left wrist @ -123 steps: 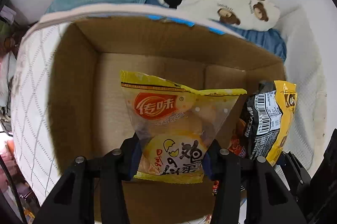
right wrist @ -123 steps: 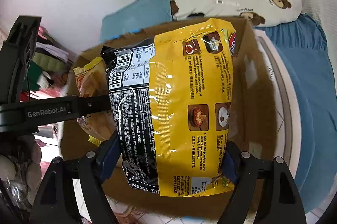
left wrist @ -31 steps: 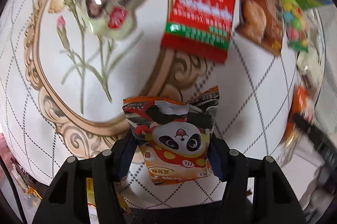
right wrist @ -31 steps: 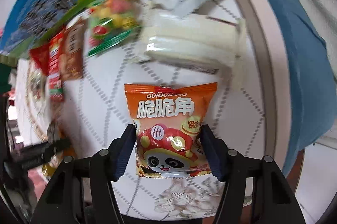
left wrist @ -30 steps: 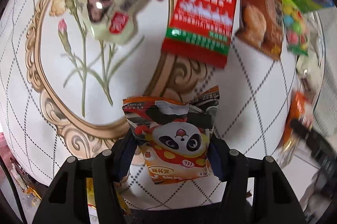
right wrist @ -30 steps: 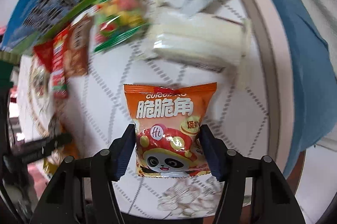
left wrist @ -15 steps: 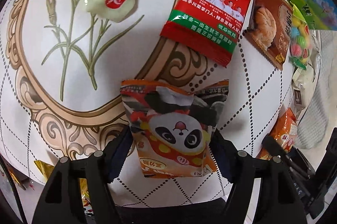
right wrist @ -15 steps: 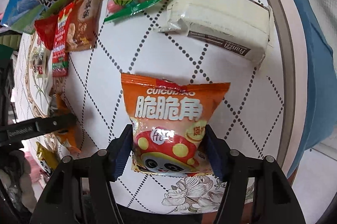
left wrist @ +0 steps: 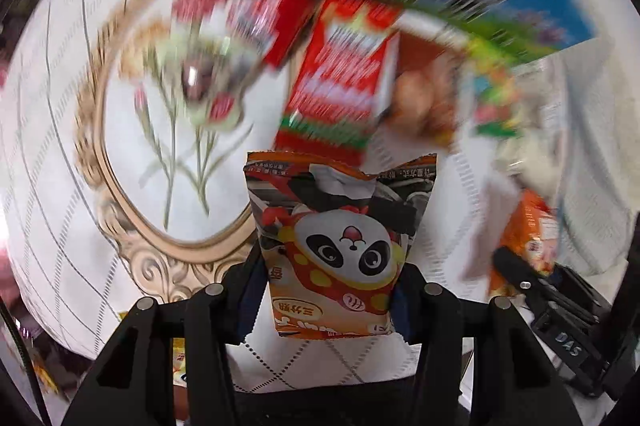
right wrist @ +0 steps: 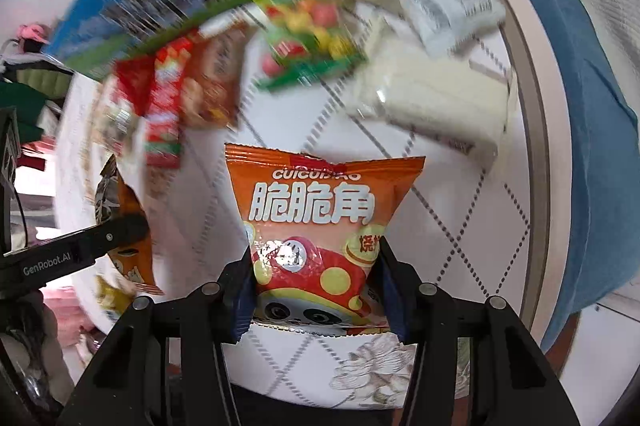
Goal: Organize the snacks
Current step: 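Lower both chip bags into the box and open both grippers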
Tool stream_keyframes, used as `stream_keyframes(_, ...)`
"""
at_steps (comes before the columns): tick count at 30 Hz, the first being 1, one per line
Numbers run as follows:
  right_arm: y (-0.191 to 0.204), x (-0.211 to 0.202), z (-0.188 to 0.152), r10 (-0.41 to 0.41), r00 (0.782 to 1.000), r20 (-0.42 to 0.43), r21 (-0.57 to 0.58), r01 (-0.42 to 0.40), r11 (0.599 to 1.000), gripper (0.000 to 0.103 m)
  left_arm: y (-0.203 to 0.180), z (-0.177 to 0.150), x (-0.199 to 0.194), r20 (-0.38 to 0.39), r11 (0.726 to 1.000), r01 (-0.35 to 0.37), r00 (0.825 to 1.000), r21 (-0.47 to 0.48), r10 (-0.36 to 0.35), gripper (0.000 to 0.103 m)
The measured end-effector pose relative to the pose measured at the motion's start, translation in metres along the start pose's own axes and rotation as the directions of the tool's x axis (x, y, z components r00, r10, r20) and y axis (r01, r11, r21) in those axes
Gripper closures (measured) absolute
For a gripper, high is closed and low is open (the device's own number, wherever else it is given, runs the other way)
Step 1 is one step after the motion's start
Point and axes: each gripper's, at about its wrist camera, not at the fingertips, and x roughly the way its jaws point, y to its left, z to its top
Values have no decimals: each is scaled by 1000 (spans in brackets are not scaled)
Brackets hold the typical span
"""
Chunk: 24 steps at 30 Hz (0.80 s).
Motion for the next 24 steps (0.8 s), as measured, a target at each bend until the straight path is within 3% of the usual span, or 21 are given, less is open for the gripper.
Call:
stream_keyframes(3,11,-34,19,69,996,58,-1,-69,998,48,-10,12,-45,65,998,53,996,28,-55,53)
stream_keyframes(7,26,-84,79,130,977,170,-45,-124,991,48,-32,50,-104,155,991,98,982,87,-111,53)
stream_keyframes(11,43,-107,145,116,960,253,-89,-96,991,48,-40,123,-148,234,989,49,969,139,-81,53)
stream_keyframes(17,60,-92,254,38,959,281,-98,-11,995,48,-28,211,-148,297,990,-60,955,129,19,53)
stream_keyframes(22,61,-54,321,17,976,219,-65,-3,998,48,-21,275,-116,245,989,-114,966,94,88,53)
stream_keyframes(24,59,-41,331,7,980,197,-64,5,998,48,-17,290,-107,222,987,-139,968,83,118,53)
